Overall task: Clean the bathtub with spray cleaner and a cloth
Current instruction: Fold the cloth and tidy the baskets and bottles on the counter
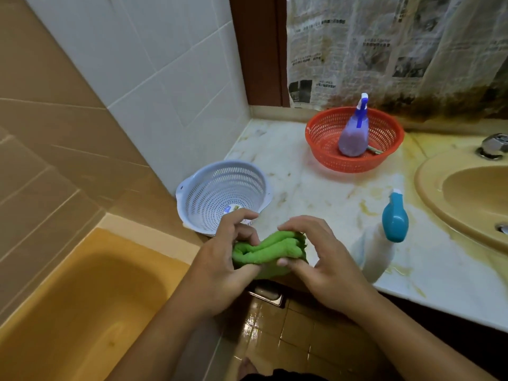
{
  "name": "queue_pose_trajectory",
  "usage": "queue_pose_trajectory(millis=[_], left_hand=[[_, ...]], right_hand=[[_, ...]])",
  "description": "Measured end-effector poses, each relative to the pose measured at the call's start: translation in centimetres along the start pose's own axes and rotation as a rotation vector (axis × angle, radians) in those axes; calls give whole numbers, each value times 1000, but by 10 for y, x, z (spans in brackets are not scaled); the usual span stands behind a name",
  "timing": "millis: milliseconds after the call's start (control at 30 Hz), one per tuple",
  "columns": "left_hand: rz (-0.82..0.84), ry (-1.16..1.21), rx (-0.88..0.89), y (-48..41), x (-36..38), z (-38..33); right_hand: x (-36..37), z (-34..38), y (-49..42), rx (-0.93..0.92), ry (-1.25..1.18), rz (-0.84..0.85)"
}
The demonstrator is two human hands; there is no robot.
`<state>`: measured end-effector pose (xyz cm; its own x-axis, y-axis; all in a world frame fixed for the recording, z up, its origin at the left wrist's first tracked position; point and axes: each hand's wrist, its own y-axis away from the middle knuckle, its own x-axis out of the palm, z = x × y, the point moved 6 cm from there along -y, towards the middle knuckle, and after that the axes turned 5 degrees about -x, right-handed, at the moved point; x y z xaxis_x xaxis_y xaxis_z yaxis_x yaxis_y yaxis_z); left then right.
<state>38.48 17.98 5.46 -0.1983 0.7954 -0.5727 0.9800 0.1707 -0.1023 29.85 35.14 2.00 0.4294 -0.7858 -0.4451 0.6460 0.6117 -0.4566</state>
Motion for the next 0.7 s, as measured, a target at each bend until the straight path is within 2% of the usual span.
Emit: queue_pose_trajectory(millis=[400,533,700], left_hand=[[-124,-53,-155,10,-57,44],[-134,-79,-157,-4,-77,63],[-153,-126,-196,-45,-108,96]], right_hand=[[51,7,-72,67,-263,70],[72,-4,-109,66,-183,140],[96,-24,-164,17,44,169]])
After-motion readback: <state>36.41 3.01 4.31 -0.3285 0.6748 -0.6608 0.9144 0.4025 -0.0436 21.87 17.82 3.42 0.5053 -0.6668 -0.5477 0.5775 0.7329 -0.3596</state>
